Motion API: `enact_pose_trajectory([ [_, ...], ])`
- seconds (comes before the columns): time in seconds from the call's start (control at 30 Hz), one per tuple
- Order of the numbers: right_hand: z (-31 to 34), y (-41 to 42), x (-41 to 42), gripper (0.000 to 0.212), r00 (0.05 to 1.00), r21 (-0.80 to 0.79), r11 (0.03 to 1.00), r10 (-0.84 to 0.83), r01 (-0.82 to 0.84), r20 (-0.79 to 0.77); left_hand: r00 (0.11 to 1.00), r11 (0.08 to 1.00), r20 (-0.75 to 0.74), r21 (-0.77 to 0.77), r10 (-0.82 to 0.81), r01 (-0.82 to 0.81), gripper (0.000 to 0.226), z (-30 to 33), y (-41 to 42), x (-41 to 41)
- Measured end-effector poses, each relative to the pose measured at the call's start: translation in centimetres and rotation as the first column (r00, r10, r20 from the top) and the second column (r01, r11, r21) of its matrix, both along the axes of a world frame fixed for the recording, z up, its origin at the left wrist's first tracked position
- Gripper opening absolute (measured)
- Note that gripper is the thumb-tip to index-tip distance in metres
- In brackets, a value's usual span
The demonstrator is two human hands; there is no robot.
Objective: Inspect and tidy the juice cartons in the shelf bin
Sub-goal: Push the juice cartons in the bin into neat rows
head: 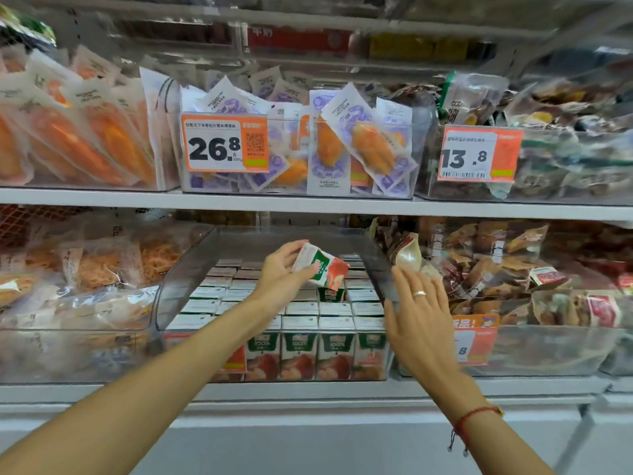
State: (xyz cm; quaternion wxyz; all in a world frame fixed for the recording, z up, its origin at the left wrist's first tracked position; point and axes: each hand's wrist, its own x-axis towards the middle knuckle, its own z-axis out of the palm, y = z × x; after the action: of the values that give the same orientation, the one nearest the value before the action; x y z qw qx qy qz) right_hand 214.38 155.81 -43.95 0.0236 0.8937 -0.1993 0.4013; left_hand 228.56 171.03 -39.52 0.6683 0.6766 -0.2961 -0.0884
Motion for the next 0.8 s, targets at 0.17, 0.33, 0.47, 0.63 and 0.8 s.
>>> enact_pose_trajectory([
  [0.17,-0.5,-0.3,0.4,0.050,0.999,-0.001,0.999,-0.046,0.046,-0.024,0.963,0.965,0.218,0.241,-0.157,0.103,0.044,-1.5,-1.1,1.8],
  [0.33,-0.7,-0.4,0.6,0.049,0.999,0.017,0.999,-0.041,0.041,-0.010,0.873,0.851,0.361,0.515,-0.329,0.107,0.047,0.0,-0.1,3.6],
  [0.47,-0.6,-0.3,0.7,0.047,0.999,0.038,0.999,-0.037,0.037,-0.004,0.778,0.708,0.441,0.707,-0.447,0.006,0.051,1.8,-0.6,4.3],
  [0.63,-0.4,-0.1,0.6,0.048,1.000,0.074,0.997,-0.031,0.031,-0.005,0.728,0.578,0.425,0.815,-0.538,-0.048,0.053,2.3,-3.1,3.8],
  [0.8,-0.3,-0.2,0.4,0.048,1.000,0.089,0.996,-0.015,0.015,-0.003,0.772,0.620,0.414,0.784,-0.482,-0.032,0.040,-0.7,-3.8,4.1],
])
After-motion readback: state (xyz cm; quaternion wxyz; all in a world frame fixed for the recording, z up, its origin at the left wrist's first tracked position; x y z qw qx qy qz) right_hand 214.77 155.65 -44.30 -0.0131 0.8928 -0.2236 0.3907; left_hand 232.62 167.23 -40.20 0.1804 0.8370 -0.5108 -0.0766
